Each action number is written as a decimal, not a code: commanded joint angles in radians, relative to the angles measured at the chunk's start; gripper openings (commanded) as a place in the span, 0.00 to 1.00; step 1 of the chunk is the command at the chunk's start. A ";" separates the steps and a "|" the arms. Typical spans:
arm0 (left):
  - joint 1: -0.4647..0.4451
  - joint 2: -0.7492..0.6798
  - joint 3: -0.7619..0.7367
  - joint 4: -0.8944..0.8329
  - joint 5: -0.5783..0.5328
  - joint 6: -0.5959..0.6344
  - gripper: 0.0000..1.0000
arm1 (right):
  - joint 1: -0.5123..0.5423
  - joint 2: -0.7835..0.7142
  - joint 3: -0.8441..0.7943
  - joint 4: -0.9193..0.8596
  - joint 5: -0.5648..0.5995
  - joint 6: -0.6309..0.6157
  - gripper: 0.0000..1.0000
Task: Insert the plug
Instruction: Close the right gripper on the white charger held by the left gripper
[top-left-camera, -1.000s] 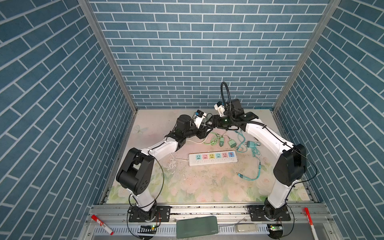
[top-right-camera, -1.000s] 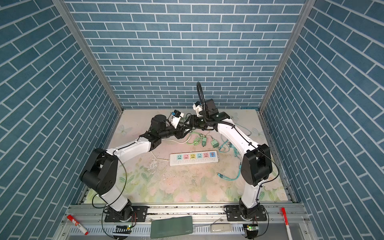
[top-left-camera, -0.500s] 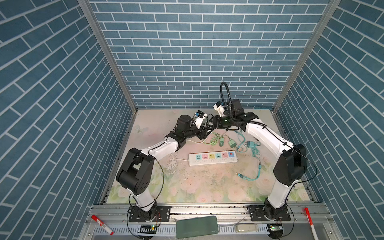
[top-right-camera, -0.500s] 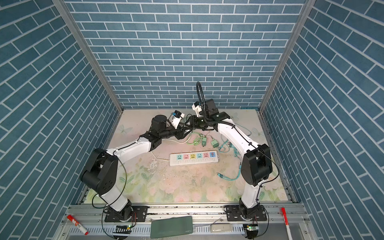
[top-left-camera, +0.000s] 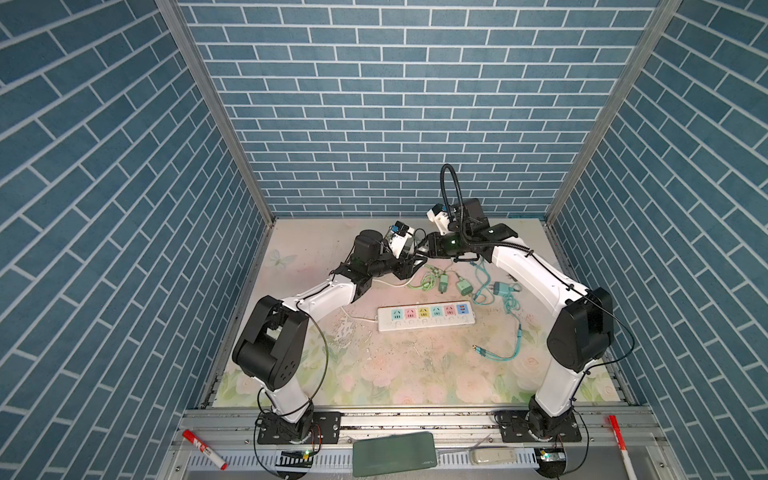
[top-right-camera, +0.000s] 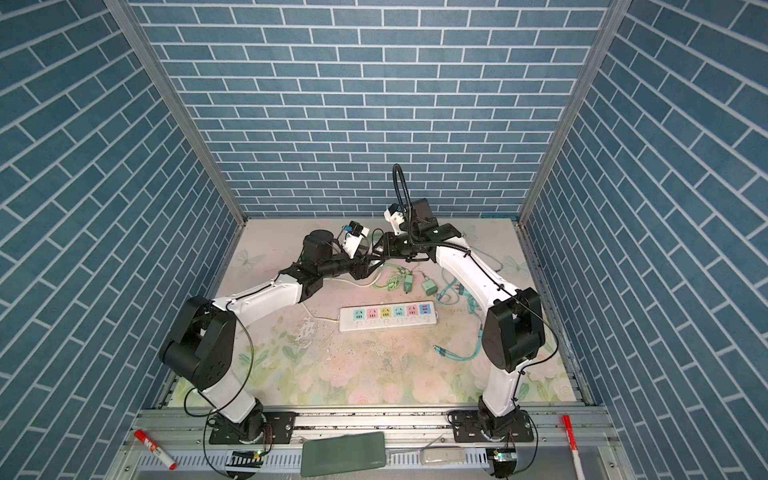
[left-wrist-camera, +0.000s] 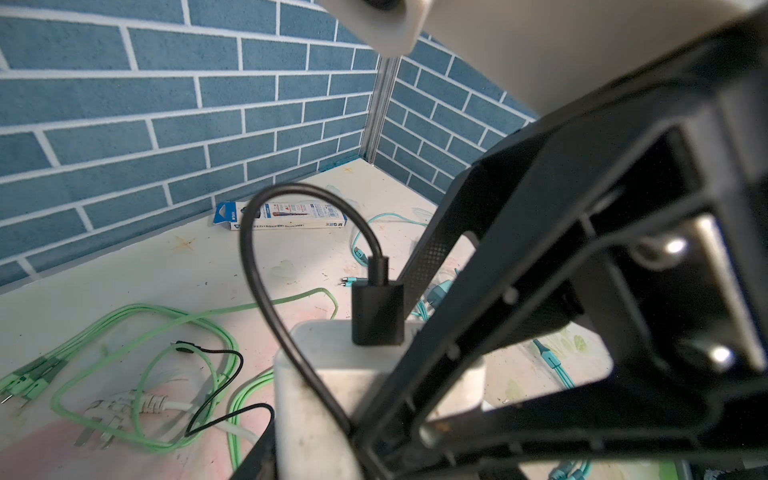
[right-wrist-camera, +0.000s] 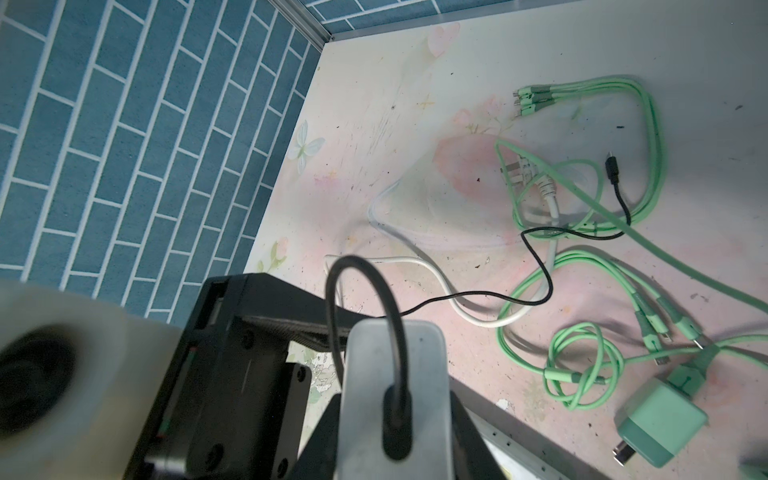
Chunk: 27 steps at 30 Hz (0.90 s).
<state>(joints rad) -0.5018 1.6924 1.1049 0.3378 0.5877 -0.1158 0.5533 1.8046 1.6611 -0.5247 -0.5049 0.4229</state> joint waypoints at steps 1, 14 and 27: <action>-0.007 -0.024 0.026 -0.004 -0.005 0.012 0.40 | 0.011 -0.036 -0.017 -0.012 -0.043 -0.019 0.27; -0.005 -0.031 0.054 -0.141 -0.123 0.094 0.67 | 0.012 -0.062 0.035 -0.134 0.062 -0.073 0.11; 0.019 0.008 0.112 -0.279 -0.259 0.136 0.67 | 0.012 -0.020 0.184 -0.364 0.301 -0.145 0.08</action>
<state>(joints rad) -0.5148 1.6680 1.1774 0.1436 0.4431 -0.0097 0.5671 1.8023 1.8233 -0.7883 -0.2226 0.3214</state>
